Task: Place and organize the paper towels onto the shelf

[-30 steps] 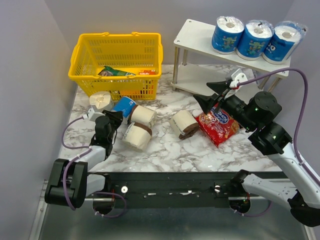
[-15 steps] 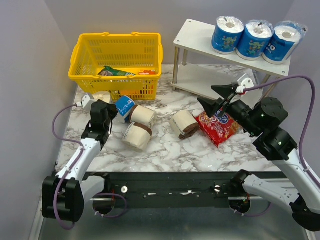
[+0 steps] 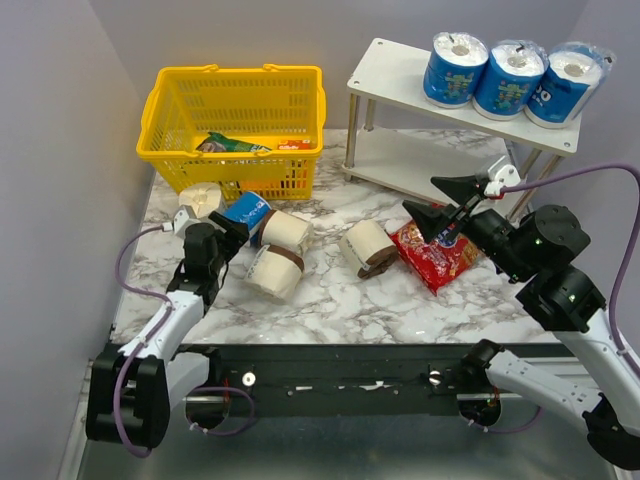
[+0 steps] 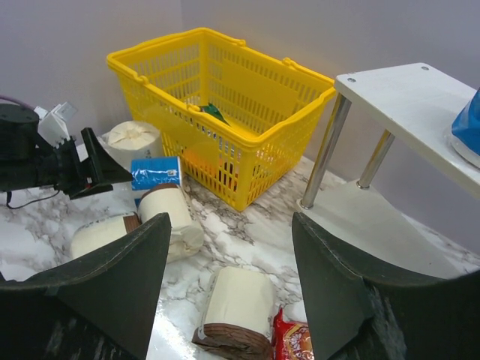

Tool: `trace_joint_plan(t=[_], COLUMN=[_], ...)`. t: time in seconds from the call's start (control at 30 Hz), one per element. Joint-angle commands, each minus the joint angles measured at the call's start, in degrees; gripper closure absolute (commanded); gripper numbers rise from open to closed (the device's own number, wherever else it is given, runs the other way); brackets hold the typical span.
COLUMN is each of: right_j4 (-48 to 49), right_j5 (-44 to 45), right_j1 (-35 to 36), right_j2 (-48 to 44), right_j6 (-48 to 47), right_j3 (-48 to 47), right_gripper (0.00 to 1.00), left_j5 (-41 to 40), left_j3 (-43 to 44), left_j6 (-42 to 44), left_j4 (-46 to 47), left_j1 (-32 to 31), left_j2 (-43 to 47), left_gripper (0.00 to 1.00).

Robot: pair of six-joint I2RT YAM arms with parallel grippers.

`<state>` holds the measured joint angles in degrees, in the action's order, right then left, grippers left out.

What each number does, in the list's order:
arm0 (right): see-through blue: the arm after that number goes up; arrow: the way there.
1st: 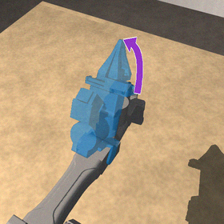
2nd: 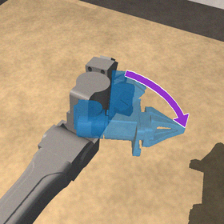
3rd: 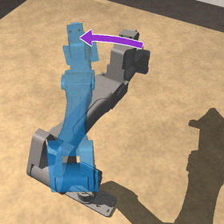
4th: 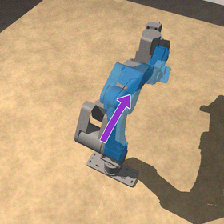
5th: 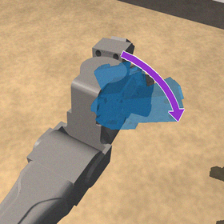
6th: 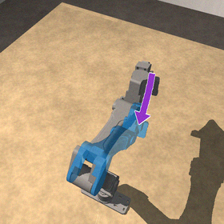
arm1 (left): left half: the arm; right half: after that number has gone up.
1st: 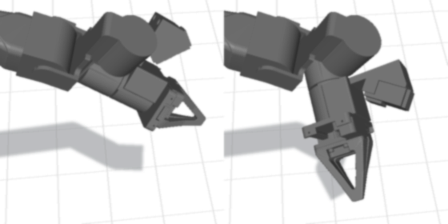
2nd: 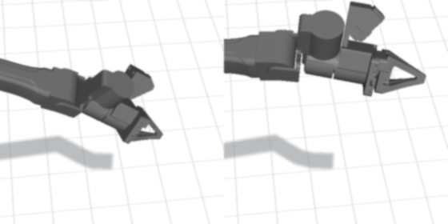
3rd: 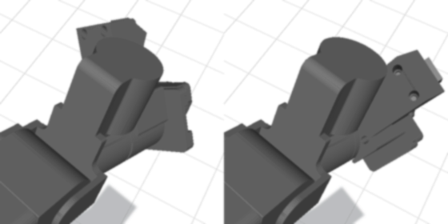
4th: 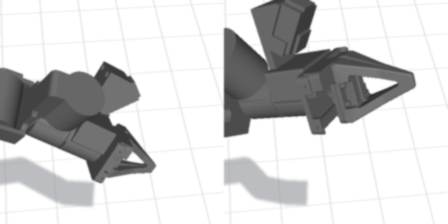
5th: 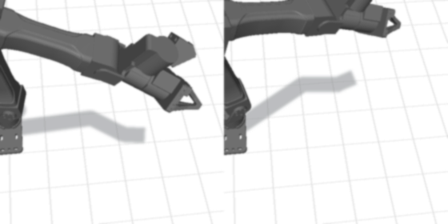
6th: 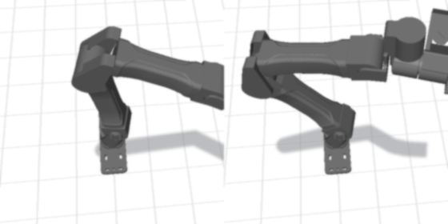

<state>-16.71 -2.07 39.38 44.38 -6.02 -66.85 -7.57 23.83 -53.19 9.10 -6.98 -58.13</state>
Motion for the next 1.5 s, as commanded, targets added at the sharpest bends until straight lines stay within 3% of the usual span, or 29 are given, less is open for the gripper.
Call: trace_joint_plan(t=[0.0,0.33,0.53,0.63,0.77,0.83,0.9,1.07,1.23,1.47], right_j4=[-1.5,-1.7,-1.7,-1.5,-1.5,-1.5,-1.5,-1.4,-1.5,-3.4], right_j5=[1.1,1.3,1.2,0.9,1.3,1.4,1.4,1.3,0.9,1.7], right_j1=[0.3,0.3,0.3,0.3,0.3,0.3,0.3,0.3,0.3,0.3], right_j2=[-1.4,0.5,2.3,3.1,3.8,4.0,4.0,4.0,2.3,-1.1], right_j6=[-0.7,-2.5,-2.7,-2.6,-2.9,-2.9,-2.8,-2.2,-1.6,-1.5], right_j3=[0.7,-0.9,-1.9,-2.2,-2.7,-2.8,-2.8,-2.4,-1.9,-1.9], right_gripper=[0.26,0.25,0.25,0.25,0.25,0.25,0.25,0.25,0.25,0.25], left_j5=[3.8,10.6,10.8,11.0,9.6,8.5,8.0,3.6,0.5,-3.5], left_j3=[-0.9,-1.1,-0.7,-1.4,-2.4,-2.8,-2.7,1.0,6.3,22.0], left_j6=[0.2,-0.4,-0.6,-2.1,-2.8,-3.0,-2.7,-0.7,1.0,9.0], left_j4=[11.3,26.0,29.6,34.5,36.0,35.2,33.2,20.6,4.1,-22.7], left_j1=[2.7,5.0,5.0,5.0,5.0,5.0,5.0,5.0,5.0,5.0], left_j2=[-2.9,-13.6,-18.1,-20.0,-20.3,-19.3,-16.7,-9.7,-4.9,1.3], left_gripper=[0.16,0.14,0.17,0.24,0.48,0.55,0.63,0.71,0.72,0.74])
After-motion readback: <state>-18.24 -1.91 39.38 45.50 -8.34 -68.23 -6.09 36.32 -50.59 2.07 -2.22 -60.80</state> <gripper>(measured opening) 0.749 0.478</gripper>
